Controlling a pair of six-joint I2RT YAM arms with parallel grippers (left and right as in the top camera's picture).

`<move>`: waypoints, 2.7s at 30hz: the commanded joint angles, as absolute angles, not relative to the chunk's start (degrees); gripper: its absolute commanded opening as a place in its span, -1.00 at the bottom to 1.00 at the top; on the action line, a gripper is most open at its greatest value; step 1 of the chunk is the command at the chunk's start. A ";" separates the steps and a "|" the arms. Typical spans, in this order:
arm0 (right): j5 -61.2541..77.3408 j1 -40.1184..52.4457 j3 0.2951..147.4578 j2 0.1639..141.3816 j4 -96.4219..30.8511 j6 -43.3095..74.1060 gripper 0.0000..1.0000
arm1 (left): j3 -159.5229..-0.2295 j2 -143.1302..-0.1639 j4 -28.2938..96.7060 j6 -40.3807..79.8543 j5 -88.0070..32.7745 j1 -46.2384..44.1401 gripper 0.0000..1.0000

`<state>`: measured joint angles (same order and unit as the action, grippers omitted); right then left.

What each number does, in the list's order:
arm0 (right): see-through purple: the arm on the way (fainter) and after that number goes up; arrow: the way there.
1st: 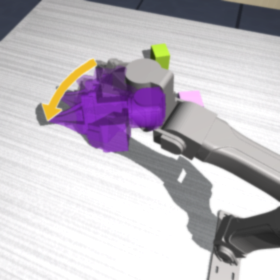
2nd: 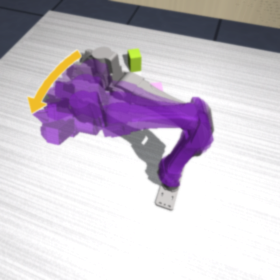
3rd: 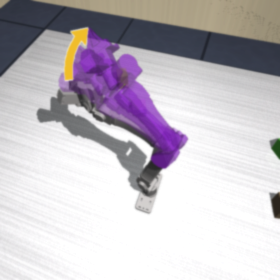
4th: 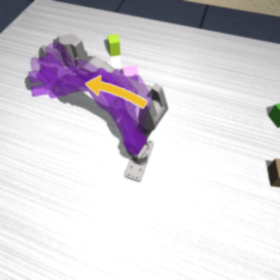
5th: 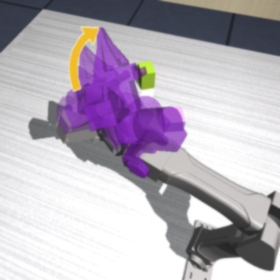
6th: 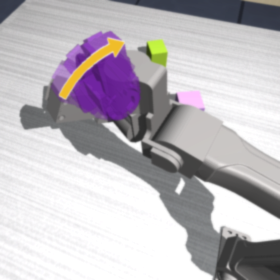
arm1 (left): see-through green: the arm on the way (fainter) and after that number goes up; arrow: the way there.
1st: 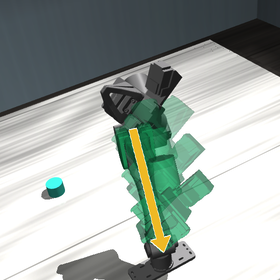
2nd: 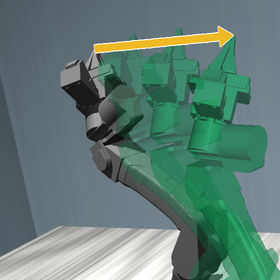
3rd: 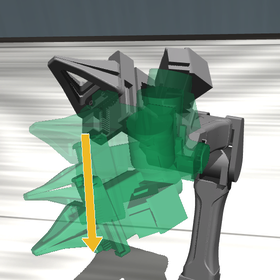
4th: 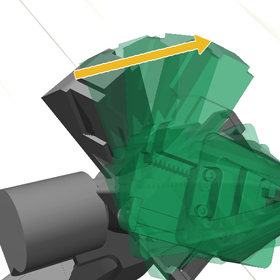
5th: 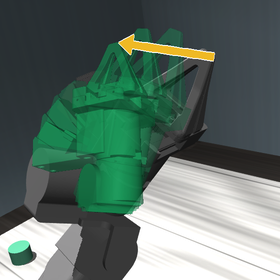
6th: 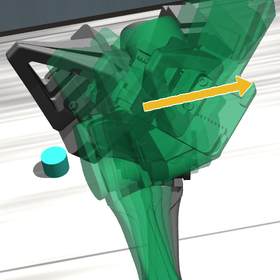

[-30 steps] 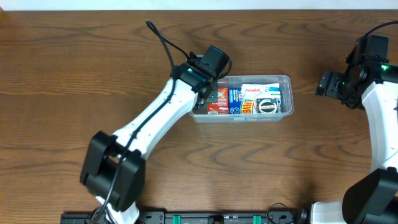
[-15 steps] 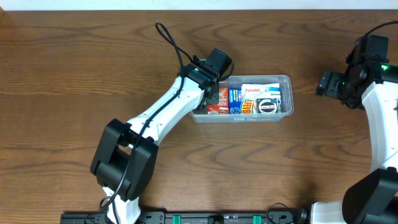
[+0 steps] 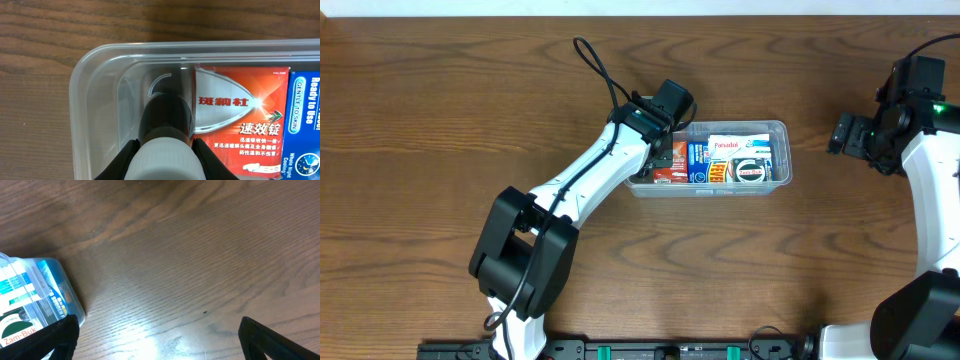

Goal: Pack container
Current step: 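Lower the bottle into the container beside the red packet, then open the left gripper and raise it back to the left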

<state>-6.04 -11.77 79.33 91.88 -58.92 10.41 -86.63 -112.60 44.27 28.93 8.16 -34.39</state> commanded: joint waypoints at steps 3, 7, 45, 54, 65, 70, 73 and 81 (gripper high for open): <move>-6.42 -11.94 79.48 92.05 -58.94 10.00 0.98 | -86.30 -112.68 44.03 29.65 9.69 -34.33 -0.34; -6.42 -11.94 79.48 92.05 -58.94 10.00 0.98 | -86.30 -112.66 44.03 29.65 9.69 -34.33 -0.26; -6.42 -11.94 79.48 92.05 -58.94 10.00 0.98 | -88.44 -105.60 43.94 25.08 14.74 -34.30 0.01; -6.42 -11.94 79.48 92.05 -58.94 10.00 0.99 | -88.53 -98.94 43.59 25.10 14.90 -32.18 0.02; -6.42 -11.94 79.48 92.05 -58.94 10.00 0.98 | -88.53 -91.83 48.86 21.39 14.90 -18.59 0.96; -6.42 -11.94 79.48 92.05 -58.94 10.00 0.98 | -88.42 -91.53 50.13 21.43 14.87 -13.30 0.96; -6.42 -11.94 79.48 92.05 -58.94 10.00 0.99 | -88.38 -91.53 50.13 21.45 14.85 -11.79 0.96; -6.42 -11.94 79.48 92.05 -58.94 10.00 0.98 | -88.38 -91.53 50.13 21.45 14.85 -11.42 0.96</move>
<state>-6.04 -11.77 79.33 91.88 -58.92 10.41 -87.24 -92.33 49.80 22.37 14.13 -11.64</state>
